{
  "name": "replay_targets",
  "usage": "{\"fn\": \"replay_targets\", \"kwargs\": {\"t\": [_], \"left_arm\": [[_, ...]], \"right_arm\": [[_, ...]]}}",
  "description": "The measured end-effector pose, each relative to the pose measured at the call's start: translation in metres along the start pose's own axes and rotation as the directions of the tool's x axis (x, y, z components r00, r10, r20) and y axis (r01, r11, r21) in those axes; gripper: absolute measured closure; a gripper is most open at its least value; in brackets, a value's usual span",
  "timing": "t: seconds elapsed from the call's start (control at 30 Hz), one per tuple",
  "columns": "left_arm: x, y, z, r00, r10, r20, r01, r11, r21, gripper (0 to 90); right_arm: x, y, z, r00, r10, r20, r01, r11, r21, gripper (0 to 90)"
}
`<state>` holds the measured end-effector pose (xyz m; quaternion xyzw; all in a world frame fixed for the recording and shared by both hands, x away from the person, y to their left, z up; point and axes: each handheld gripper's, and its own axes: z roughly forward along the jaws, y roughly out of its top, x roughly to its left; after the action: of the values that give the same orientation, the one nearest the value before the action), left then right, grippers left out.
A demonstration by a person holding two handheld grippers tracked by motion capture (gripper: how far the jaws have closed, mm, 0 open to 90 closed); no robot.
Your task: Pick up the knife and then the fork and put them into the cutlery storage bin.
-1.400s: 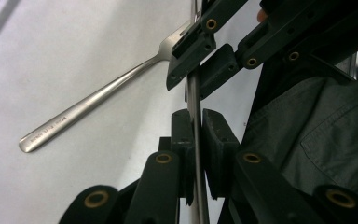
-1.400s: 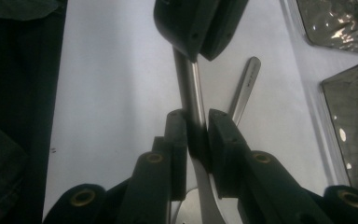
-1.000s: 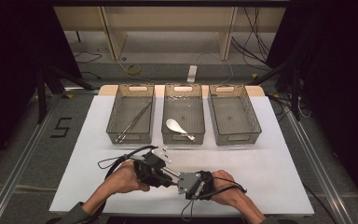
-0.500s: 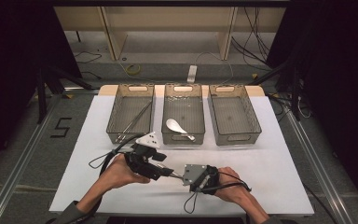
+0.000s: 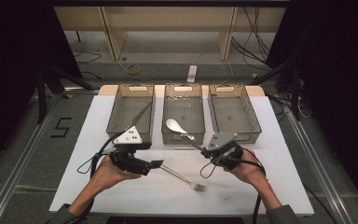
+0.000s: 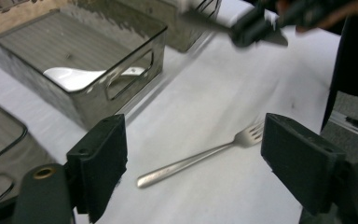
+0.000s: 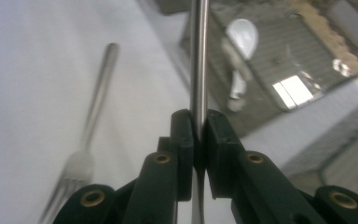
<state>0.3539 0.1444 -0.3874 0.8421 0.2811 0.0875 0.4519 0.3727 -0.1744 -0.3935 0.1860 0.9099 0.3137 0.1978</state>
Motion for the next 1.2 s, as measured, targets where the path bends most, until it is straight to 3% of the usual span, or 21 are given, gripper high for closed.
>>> {"fn": "replay_targets", "kwargs": {"t": [0.17, 0.2, 0.23, 0.33, 0.37, 0.5, 0.73, 0.77, 1.07, 1.17, 1.2], "left_arm": [[0.007, -0.020, -0.008, 0.9990, -0.027, -0.036, 0.026, 0.9991, -0.034, 20.1], [0.009, -0.023, -0.010, 0.9989, -0.031, -0.034, 0.029, 0.9985, -0.046, 20.1], [0.010, -0.026, -0.011, 0.9987, -0.037, -0.033, 0.035, 0.9977, -0.058, 20.1], [0.013, -0.032, -0.015, 0.9973, -0.064, -0.037, 0.061, 0.9943, -0.087, 20.1], [0.014, -0.035, -0.015, 0.9967, -0.070, -0.041, 0.066, 0.9937, -0.091, 19.8], [0.017, -0.040, -0.018, 0.9947, -0.091, -0.049, 0.085, 0.9914, -0.099, 18.5], [0.017, -0.046, -0.023, 0.9927, -0.098, -0.070, 0.090, 0.9901, -0.107, 15.9], [0.017, -0.046, -0.024, 0.9923, -0.100, -0.073, 0.091, 0.9898, -0.109, 15.9], [0.015, -0.051, -0.023, 0.9897, -0.108, -0.093, 0.098, 0.9890, -0.111, 15.7], [0.015, -0.052, -0.023, 0.9881, -0.118, -0.099, 0.106, 0.9872, -0.119, 15.7], [0.016, -0.052, -0.024, 0.9878, -0.115, -0.105, 0.102, 0.9876, -0.119, 15.6]], "right_arm": [[-0.030, 0.005, -0.006, 0.9968, 0.064, 0.049, -0.064, 0.998, 0.016, 83.3], [-0.043, 0.008, -0.008, 0.9929, 0.098, 0.068, -0.099, 0.995, 0.018, 83.3], [-0.043, 0.008, -0.008, 0.9929, 0.098, 0.068, -0.099, 0.995, 0.018, 83.3], [-0.062, 0.012, -0.011, 0.9866, 0.139, 0.085, -0.141, 0.990, 0.016, 83.3], [-0.074, 0.015, -0.012, 0.9808, 0.165, 0.103, -0.168, 0.986, 0.016, 83.3], [-0.088, 0.018, -0.011, 0.9753, 0.188, 0.116, -0.192, 0.981, 0.022, 83.3], [-0.117, 0.027, -0.006, 0.9516, 0.260, 0.164, -0.270, 0.962, 0.045, 83.3], [-0.125, 0.029, -0.003, 0.9450, 0.276, 0.176, -0.287, 0.957, 0.042, 83.3], [-0.147, 0.036, 0.009, 0.9270, 0.314, 0.204, -0.332, 0.942, 0.056, 83.2], [-0.154, 0.037, 0.017, 0.9160, 0.342, 0.210, -0.361, 0.931, 0.057, 83.3], [-0.159, 0.038, 0.023, 0.9084, 0.357, 0.218, -0.378, 0.924, 0.063, 83.2]]}}
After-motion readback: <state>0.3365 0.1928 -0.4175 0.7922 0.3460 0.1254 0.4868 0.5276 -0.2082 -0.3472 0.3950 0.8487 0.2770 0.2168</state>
